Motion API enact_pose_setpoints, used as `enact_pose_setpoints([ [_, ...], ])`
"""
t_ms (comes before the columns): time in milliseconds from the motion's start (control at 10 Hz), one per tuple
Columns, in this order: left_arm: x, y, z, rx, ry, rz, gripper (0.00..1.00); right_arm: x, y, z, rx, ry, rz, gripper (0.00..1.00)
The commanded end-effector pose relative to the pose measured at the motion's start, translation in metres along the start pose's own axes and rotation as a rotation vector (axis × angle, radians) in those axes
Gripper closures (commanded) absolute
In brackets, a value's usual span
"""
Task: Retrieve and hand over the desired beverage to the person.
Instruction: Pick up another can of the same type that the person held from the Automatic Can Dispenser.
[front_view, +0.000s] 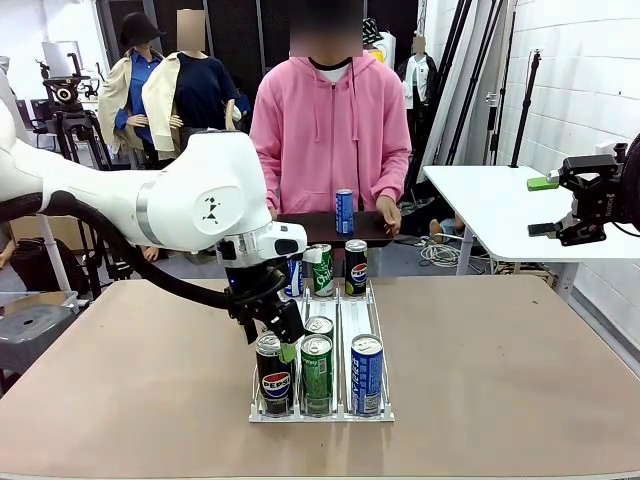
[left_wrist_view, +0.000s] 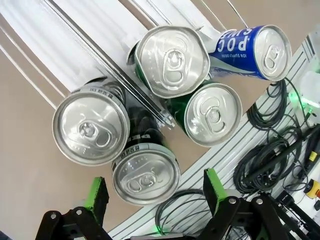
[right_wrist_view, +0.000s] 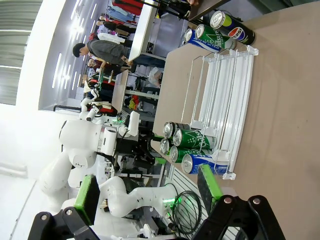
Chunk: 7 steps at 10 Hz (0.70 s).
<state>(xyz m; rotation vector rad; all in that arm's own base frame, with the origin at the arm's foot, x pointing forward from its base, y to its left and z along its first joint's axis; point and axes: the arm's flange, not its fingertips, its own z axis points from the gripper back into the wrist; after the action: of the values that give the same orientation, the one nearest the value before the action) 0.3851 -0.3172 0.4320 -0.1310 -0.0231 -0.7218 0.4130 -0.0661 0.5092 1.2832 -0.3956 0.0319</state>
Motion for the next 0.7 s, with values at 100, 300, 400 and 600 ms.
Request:
enact_pose_setpoints([
  [100, 0.0108, -0.0072, -0.005, 0.085, -0.03, -0.018, 0.0, 0.0011, 0.0002, 0.0006, -0.005, 0.005, 0.001, 0.0],
  [300, 0.0134, -0.0052, -0.0064, 0.11, -0.034, -0.015, 0.0, 0.0011, 0.0002, 0.0006, -0.005, 0.005, 0.001, 0.0],
  [400, 0.014, -0.0028, -0.0077, 0.127, -0.033, -0.013, 0.0, 0.0011, 0.0002, 0.0006, -0.005, 0.005, 0.001, 0.0],
  [600, 0.015, -0.0003, -0.0117, 0.131, -0.029, 0.001, 0.0, 0.0011, 0.0002, 0.0006, -0.005, 0.005, 0.001, 0.0],
])
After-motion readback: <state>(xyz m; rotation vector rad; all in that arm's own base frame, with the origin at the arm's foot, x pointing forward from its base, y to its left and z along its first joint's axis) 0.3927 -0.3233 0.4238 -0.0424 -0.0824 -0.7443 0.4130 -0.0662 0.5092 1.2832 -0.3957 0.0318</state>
